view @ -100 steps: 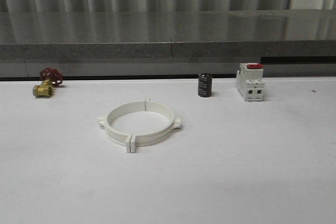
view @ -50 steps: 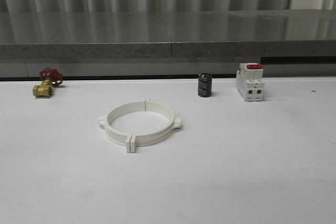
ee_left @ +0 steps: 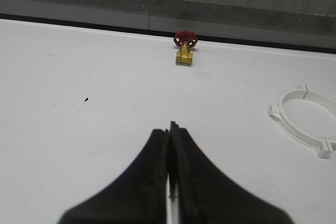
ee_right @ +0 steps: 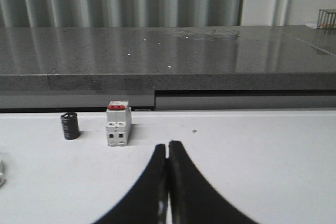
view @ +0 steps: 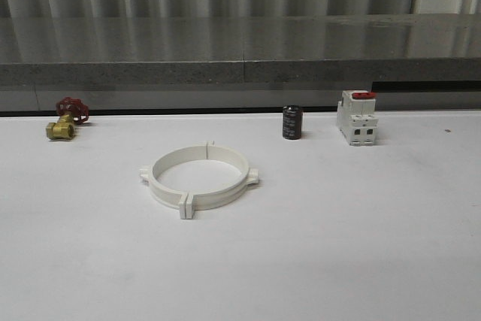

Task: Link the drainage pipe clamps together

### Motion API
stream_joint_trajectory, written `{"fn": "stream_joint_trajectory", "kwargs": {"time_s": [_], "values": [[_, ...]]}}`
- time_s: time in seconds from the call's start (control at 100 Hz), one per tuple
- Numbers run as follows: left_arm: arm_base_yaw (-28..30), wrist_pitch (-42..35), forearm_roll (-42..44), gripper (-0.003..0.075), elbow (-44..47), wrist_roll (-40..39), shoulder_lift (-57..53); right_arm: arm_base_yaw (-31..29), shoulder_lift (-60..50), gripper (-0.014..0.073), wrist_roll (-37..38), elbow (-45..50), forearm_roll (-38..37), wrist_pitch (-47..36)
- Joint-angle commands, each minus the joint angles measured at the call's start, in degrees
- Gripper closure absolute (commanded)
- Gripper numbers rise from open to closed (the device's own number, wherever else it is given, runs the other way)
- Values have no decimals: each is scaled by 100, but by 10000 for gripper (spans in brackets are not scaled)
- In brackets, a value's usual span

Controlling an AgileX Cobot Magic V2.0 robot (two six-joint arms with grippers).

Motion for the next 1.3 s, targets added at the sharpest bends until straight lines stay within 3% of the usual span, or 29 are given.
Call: {"fn": "stream_joint_trajectory", "kwargs": {"time_s": [0.0,1.18,1.29], "values": [[12,-447,-33,741,-140,-5,67,-210,-120,660,7,102,131,-930],[12,-475,23,741,-99,-5,67,-208,-109,660,1,91,104,-628],[12,-937,269,741,160,-5,52,-208,-109,660,1,91,104,-628]]}}
